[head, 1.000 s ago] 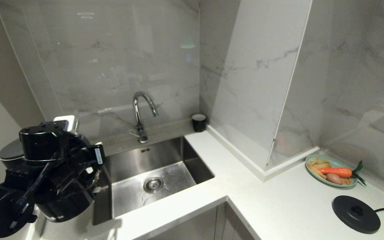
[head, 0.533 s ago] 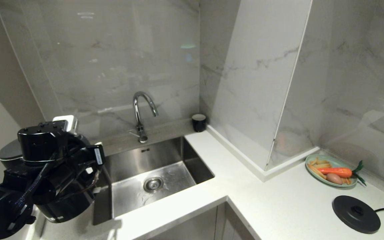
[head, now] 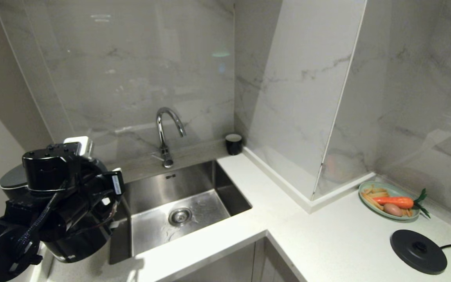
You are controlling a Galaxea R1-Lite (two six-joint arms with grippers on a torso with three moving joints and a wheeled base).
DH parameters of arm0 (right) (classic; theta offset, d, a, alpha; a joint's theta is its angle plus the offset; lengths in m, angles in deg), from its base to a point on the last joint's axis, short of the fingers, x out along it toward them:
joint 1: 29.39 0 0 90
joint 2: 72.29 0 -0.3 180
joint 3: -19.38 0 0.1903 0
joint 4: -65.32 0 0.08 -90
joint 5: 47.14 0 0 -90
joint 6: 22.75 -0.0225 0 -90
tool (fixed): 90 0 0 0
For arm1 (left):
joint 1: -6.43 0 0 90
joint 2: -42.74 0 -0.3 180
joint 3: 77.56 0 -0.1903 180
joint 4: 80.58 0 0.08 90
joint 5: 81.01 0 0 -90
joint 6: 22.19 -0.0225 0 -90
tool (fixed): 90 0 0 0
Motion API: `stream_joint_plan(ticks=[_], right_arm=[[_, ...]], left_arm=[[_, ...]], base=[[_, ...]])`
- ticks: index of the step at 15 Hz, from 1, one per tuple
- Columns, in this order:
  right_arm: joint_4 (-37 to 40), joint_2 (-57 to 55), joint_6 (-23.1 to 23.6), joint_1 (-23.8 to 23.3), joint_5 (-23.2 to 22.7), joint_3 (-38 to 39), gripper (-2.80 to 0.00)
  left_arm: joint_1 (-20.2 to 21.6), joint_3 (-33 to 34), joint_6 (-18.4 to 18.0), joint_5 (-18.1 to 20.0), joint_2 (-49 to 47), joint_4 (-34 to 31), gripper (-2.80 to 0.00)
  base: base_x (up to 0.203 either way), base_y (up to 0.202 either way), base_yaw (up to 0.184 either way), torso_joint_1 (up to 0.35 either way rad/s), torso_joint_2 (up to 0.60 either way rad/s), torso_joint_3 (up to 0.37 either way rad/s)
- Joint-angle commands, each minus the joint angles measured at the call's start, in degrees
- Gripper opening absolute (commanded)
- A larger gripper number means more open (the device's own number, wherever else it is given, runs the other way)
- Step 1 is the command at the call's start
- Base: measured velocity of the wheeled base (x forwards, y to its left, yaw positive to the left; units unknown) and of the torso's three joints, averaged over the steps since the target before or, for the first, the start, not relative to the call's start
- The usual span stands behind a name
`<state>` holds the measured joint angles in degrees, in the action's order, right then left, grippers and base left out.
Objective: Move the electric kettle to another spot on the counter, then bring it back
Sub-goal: Place it on the power base
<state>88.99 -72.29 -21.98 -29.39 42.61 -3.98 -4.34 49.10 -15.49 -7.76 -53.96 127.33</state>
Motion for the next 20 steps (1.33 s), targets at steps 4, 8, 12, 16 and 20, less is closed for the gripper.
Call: stream_joint_plan(ticks=[4,8,12,16,20], right_arm=[[0.0,0.0,0.0,0.0,-0.1,0.0,-2.8],[0.0,0.0,0.0,0.0,0.0,0.0,-2.8],[0.0,0.0,0.0,0.0,0.0,0.0,-2.8],[0.0,0.0,0.1,0.0,-0.1,0.0,-2.8],[0.0,0.0,0.1,0.0,-0.1,0.0,-2.8]], left_arm=[[0.0,0.0,0.1,-0.1,0.0,0.3,-2.8],[0.0,0.1,0.1,-0.1,0.0,0.3,-2.8],[0.0,0.0,0.0,-0.1,0.0,0.3,-2.8],[0.0,-0.1,0.0,0.0,-0.2,0.3,-2.8],[0.0,-0.2,0.0,0.0,-0.2,0.3,-2.8]], base=[[0.0,0.0,0.0,0.0,0.0,0.0],[0.0,0.0,0.0,0.0,0.0,0.0],[0.0,0.0,0.0,0.0,0.0,0.0],[0.0,0.0,0.0,0.0,0.0,0.0],[0.004,0.007,-0.096,-0.002,0.01,0.004]])
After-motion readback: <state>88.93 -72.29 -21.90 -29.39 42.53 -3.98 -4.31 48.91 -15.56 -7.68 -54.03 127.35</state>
